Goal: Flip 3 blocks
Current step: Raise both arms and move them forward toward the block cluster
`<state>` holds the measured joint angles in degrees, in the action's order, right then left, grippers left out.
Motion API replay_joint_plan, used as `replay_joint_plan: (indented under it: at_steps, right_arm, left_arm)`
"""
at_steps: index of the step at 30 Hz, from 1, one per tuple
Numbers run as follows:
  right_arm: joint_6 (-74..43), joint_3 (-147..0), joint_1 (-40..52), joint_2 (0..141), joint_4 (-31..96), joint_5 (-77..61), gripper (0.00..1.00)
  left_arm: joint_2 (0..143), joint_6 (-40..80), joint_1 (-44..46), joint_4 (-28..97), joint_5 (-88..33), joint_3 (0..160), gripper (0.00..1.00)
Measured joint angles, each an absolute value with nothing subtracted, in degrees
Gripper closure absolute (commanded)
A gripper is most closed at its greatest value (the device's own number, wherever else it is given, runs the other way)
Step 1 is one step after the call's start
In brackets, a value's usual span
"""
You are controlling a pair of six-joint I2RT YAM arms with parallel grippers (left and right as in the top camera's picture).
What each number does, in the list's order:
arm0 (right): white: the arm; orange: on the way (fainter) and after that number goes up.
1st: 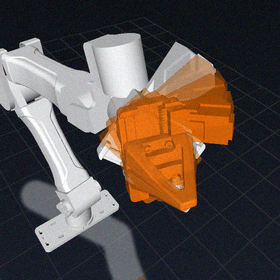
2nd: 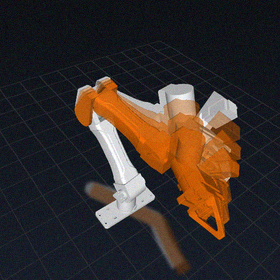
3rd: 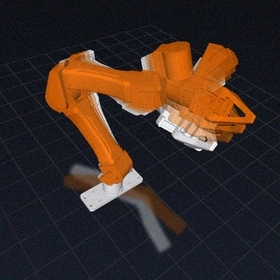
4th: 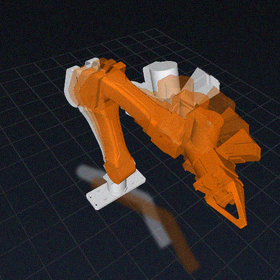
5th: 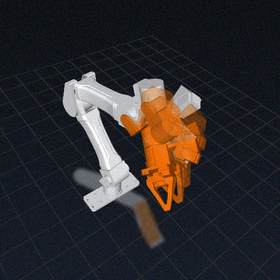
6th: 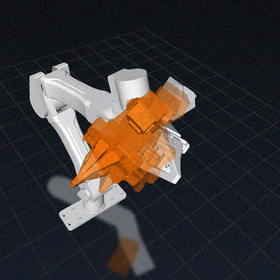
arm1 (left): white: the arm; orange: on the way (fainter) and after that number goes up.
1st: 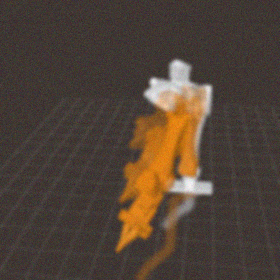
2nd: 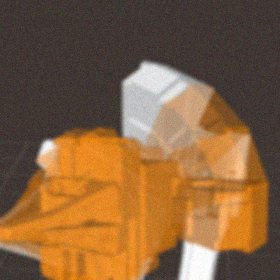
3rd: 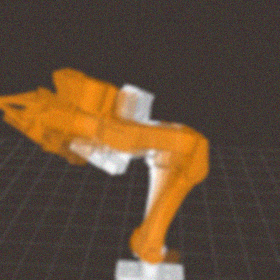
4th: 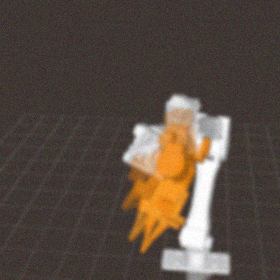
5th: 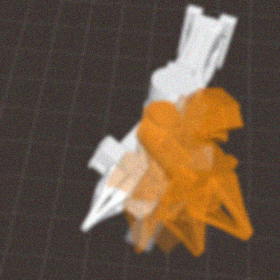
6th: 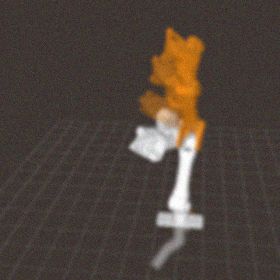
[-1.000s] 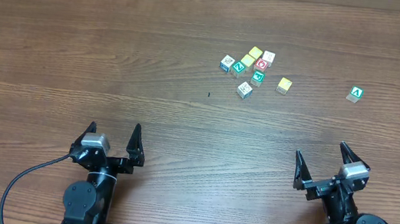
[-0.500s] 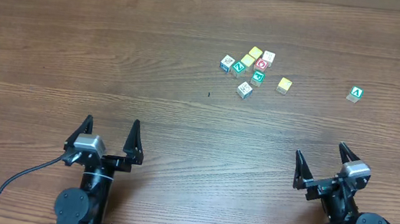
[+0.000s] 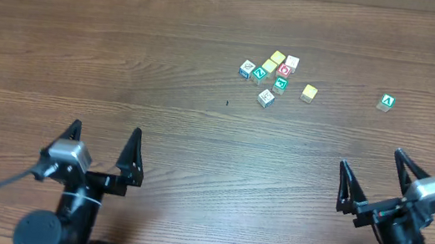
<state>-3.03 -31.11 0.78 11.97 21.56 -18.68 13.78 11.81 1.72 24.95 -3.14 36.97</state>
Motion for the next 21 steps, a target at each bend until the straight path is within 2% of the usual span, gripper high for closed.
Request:
replay_joint_plan:
  at_steps: [9,15,21]
  right_arm:
    - [-4.2,-59.6,0.8,35.8,40.8,-22.4,0.00]
    - [-4.5,-76.6,0.8,53.7,57.9,-22.7,0.00]
    - [-4.5,-84.2,0.8,68.9,63.7,-22.7,0.00]
  left_arm:
    - [41.8,11.3,1.7,53.9,-3.9,69.4,0.00]
    - [61.9,10.3,1.7,72.1,-5.7,89.1,0.00]
    - [76.9,10.3,1.7,77.6,-11.1,97.7,0.00]
